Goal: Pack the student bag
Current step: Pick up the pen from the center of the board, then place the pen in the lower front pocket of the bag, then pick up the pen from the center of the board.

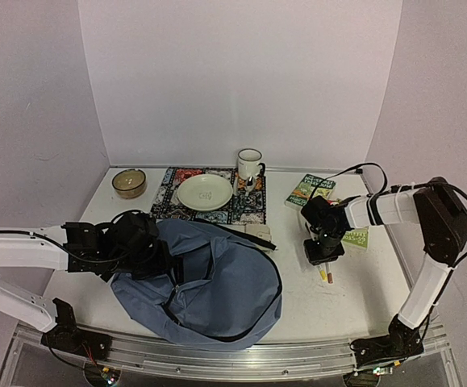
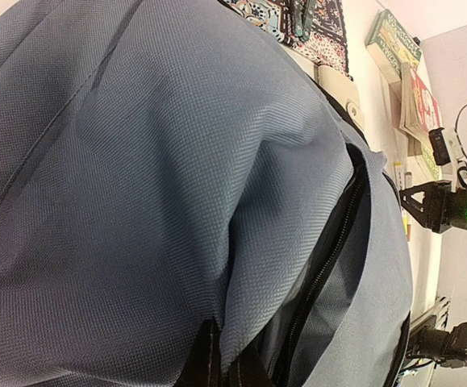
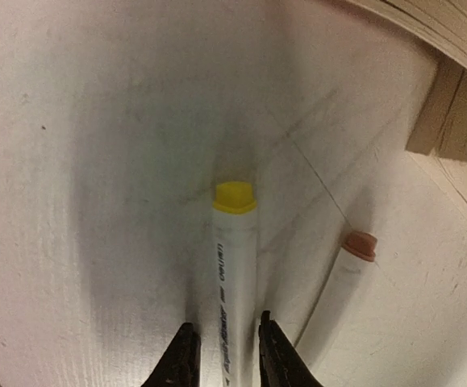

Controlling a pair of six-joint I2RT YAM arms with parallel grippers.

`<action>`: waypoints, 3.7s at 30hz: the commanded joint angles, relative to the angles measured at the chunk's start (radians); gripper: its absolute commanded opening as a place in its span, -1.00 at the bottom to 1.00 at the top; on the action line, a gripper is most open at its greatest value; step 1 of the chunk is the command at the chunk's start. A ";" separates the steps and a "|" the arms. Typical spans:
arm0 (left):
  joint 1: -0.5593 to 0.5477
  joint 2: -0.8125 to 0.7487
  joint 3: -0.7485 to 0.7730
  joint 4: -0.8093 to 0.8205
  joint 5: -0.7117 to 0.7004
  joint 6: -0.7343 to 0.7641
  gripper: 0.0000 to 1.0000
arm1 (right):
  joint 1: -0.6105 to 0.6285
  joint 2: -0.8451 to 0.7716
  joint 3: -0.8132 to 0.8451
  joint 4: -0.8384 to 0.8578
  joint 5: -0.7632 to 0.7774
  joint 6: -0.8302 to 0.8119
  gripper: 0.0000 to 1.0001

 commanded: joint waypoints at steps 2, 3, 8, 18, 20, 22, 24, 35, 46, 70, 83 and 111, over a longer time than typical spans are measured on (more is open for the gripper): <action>0.001 -0.010 0.050 0.011 -0.007 0.014 -1.00 | -0.004 0.052 0.016 -0.042 -0.047 -0.012 -0.61; 0.001 -0.011 0.053 0.012 -0.007 0.015 -1.00 | -0.004 0.057 0.015 -0.042 -0.053 -0.011 -0.67; 0.001 -0.013 0.064 0.012 -0.008 0.021 -1.00 | -0.004 0.055 0.015 -0.049 -0.105 0.000 -1.00; 0.001 -0.012 0.064 0.012 -0.016 0.018 -1.00 | 0.008 -0.185 0.011 -0.035 -0.250 0.064 -1.00; 0.001 -0.009 0.070 0.012 -0.016 0.019 -1.00 | 0.020 -0.247 0.013 -0.029 -0.279 0.088 -1.00; 0.001 -0.006 0.075 0.012 -0.018 0.020 -1.00 | 0.039 -0.292 0.020 -0.025 -0.303 0.116 -1.00; 0.001 -0.004 0.080 0.013 -0.020 0.021 -1.00 | 0.072 -0.329 0.029 -0.012 -0.323 0.153 -1.00; 0.001 -0.002 0.097 0.017 -0.008 0.028 -1.00 | 0.325 -0.291 0.125 0.165 -0.439 0.393 -1.00; 0.000 -0.013 0.095 0.034 0.018 0.033 -1.00 | 0.500 0.015 0.326 0.340 -0.570 0.535 -1.00; -0.004 -0.060 0.014 0.157 0.161 -0.012 -1.00 | 0.496 0.223 0.483 0.539 -0.319 0.821 -1.00; -0.007 -0.028 0.017 0.230 0.151 -0.027 -1.00 | 0.493 0.299 0.583 0.547 -0.308 0.776 -0.68; -0.005 -0.071 -0.039 0.116 -0.023 -0.038 -1.00 | 0.375 -0.250 0.251 -0.169 -0.052 0.250 0.07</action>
